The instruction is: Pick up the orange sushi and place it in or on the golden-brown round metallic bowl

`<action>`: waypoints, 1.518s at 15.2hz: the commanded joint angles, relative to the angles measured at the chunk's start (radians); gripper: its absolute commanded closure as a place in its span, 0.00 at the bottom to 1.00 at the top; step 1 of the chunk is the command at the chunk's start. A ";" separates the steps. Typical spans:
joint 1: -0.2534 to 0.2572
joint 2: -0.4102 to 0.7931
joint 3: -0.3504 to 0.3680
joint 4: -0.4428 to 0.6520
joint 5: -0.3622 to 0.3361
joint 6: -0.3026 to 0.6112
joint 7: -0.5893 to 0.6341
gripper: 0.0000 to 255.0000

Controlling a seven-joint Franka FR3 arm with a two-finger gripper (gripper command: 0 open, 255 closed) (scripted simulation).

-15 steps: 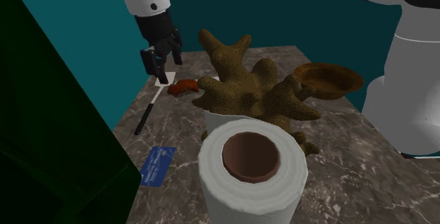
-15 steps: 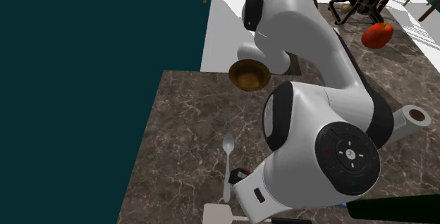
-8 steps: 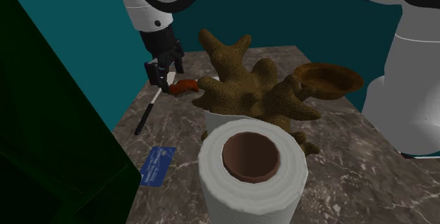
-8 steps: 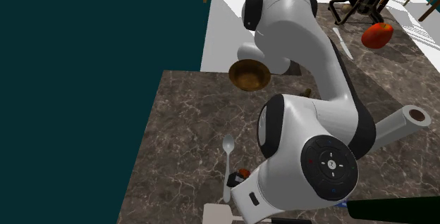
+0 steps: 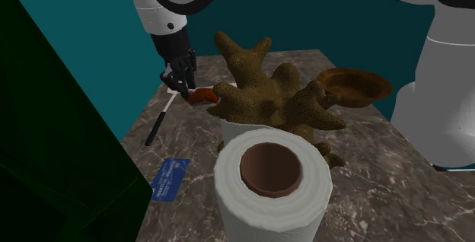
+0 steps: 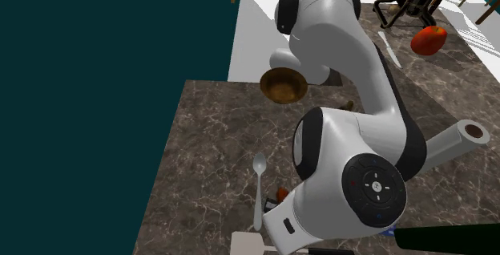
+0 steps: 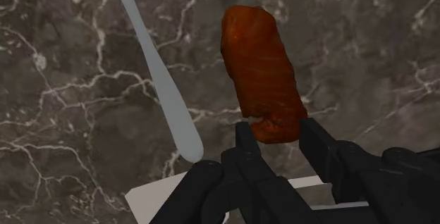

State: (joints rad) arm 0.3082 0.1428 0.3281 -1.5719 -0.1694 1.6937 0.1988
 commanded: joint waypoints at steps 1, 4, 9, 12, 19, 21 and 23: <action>0.000 0.001 0.000 -0.001 0.000 0.000 0.000 1.00; -0.001 -0.002 -0.001 -0.004 0.001 0.001 -0.001 1.00; 0.001 0.003 0.000 0.014 0.000 -0.014 -0.001 1.00; 0.003 0.009 0.002 0.062 -0.001 -0.056 -0.005 1.00; -0.076 -0.246 -0.042 -0.301 0.252 0.200 -0.253 0.00; -0.072 -0.242 -0.043 -0.323 0.251 0.227 -0.252 0.00; -0.071 -0.237 -0.042 -0.344 0.250 0.253 -0.251 0.00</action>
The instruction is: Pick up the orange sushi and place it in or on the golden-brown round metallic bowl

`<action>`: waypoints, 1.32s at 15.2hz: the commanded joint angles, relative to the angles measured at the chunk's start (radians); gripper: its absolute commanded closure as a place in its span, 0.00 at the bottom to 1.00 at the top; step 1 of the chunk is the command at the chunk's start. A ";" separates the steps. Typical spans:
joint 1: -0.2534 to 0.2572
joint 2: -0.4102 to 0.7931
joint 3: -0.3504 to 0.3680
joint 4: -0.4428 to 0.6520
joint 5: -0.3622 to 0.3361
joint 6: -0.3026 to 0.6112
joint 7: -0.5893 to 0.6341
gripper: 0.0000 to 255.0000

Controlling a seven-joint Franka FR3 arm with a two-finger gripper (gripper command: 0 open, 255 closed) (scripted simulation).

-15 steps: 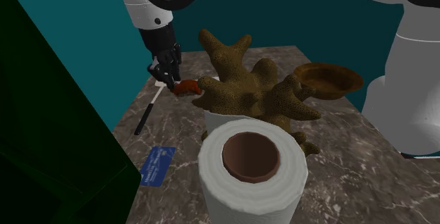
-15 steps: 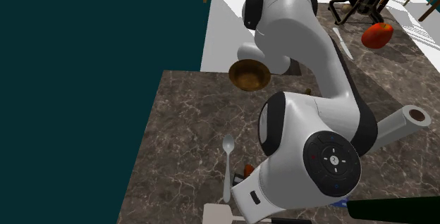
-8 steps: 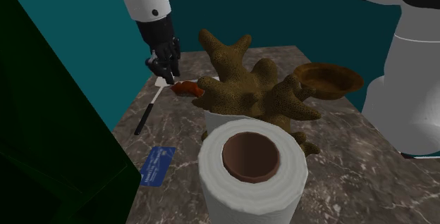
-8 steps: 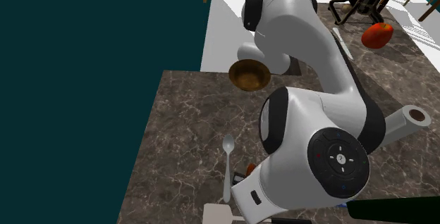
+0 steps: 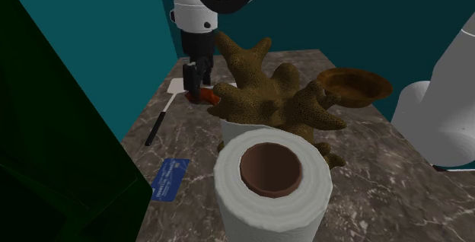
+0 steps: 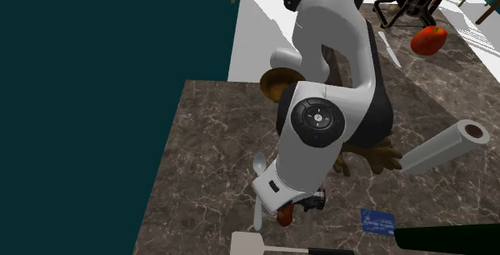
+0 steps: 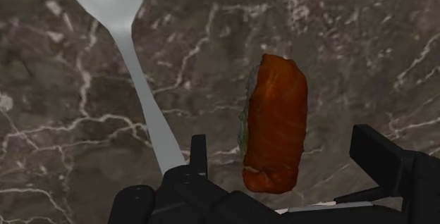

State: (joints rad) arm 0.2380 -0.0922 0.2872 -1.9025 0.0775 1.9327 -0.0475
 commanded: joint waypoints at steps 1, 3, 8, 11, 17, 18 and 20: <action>0.000 0.001 0.000 -0.024 0.003 0.027 -0.004 0.00; 0.001 0.010 0.002 -0.049 0.001 0.060 -0.003 0.00; 0.001 0.010 0.002 -0.049 0.001 0.060 -0.003 0.00; 0.001 0.010 0.002 -0.049 0.001 0.060 -0.003 0.00; 0.001 0.010 0.002 -0.050 0.001 0.061 -0.002 1.00; 0.002 0.010 0.002 -0.049 0.001 0.061 -0.002 1.00; 0.001 0.011 0.002 -0.047 0.001 0.060 -0.002 1.00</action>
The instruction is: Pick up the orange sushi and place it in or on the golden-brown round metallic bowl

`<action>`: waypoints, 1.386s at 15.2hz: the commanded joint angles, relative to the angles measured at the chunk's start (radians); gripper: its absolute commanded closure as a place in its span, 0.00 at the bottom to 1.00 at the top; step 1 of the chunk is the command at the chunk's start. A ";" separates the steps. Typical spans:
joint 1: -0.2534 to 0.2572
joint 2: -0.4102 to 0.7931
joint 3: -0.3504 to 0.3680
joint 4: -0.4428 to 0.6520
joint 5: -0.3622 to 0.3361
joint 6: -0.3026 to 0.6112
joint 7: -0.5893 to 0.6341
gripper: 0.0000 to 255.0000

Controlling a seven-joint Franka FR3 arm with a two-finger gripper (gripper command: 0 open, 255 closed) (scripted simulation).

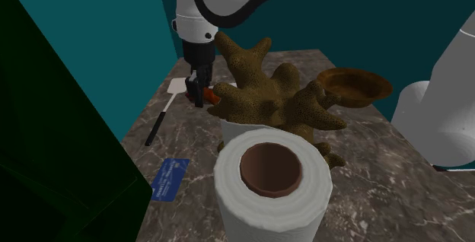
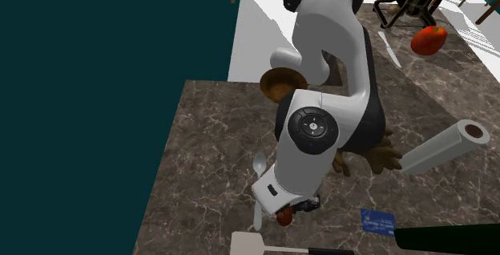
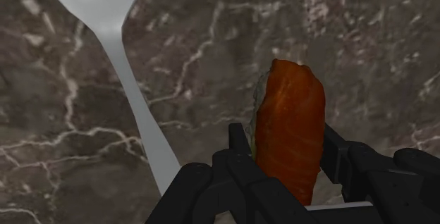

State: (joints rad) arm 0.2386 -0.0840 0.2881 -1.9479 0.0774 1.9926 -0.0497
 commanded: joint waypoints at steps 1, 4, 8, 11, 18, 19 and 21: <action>0.001 0.001 0.001 -0.003 0.001 0.000 -0.001 1.00; 0.000 -0.002 0.000 0.033 0.001 -0.040 0.001 1.00; -0.001 -0.004 -0.002 0.085 0.000 -0.093 0.003 1.00; -0.001 -0.002 -0.002 0.127 -0.001 -0.134 0.005 1.00; -0.002 0.009 -0.002 0.234 -0.006 -0.229 0.012 1.00; -0.002 0.011 -0.002 0.250 -0.007 -0.243 0.013 1.00; -0.002 0.017 -0.002 0.284 -0.009 -0.271 0.016 1.00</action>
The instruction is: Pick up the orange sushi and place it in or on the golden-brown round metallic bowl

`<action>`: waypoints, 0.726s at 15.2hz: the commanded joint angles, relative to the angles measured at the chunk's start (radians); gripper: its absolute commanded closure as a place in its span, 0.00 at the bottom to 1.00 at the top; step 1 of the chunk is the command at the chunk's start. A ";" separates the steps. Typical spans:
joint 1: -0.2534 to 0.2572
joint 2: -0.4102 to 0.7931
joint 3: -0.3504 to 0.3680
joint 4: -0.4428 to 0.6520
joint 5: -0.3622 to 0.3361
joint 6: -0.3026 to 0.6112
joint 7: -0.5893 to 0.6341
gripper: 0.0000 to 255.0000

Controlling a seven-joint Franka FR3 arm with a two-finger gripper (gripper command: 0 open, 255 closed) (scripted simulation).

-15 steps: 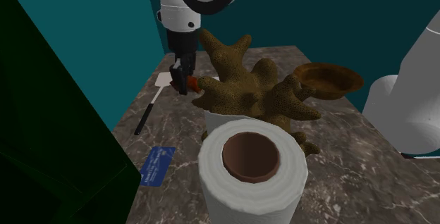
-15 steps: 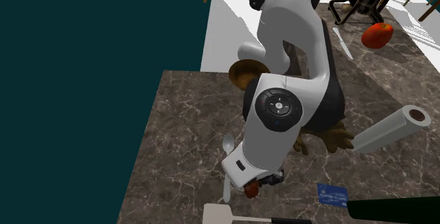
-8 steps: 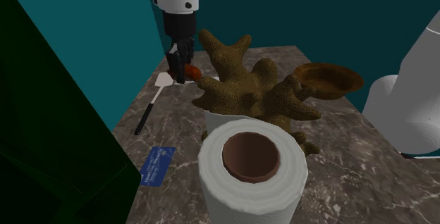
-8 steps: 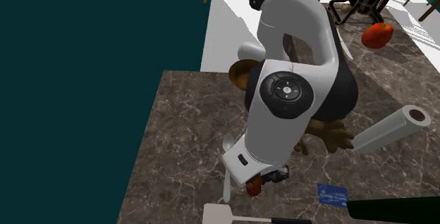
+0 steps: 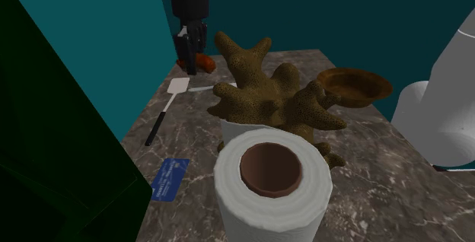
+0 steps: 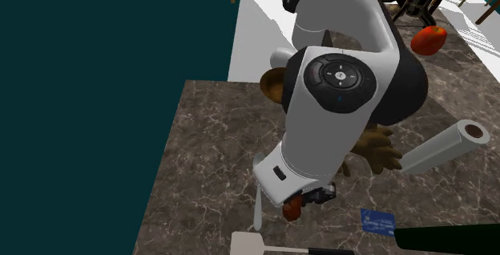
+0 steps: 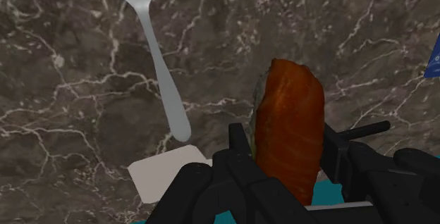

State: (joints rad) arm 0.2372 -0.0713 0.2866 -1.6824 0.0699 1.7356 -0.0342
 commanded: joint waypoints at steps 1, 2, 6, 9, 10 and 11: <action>0.000 0.008 0.000 0.036 -0.003 -0.028 0.002 1.00; 0.000 0.012 0.000 0.054 -0.004 -0.043 0.003 1.00; -0.012 -0.117 -0.023 -0.083 0.033 -0.033 -0.037 1.00; -0.017 -0.240 -0.050 -0.204 0.061 -0.035 -0.076 1.00; -0.017 -0.280 -0.059 -0.241 0.068 -0.038 -0.088 1.00; -0.017 -0.319 -0.069 -0.277 0.074 -0.043 -0.100 1.00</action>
State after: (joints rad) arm 0.2188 -0.3450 0.2250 -1.9204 0.1354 1.6997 -0.1252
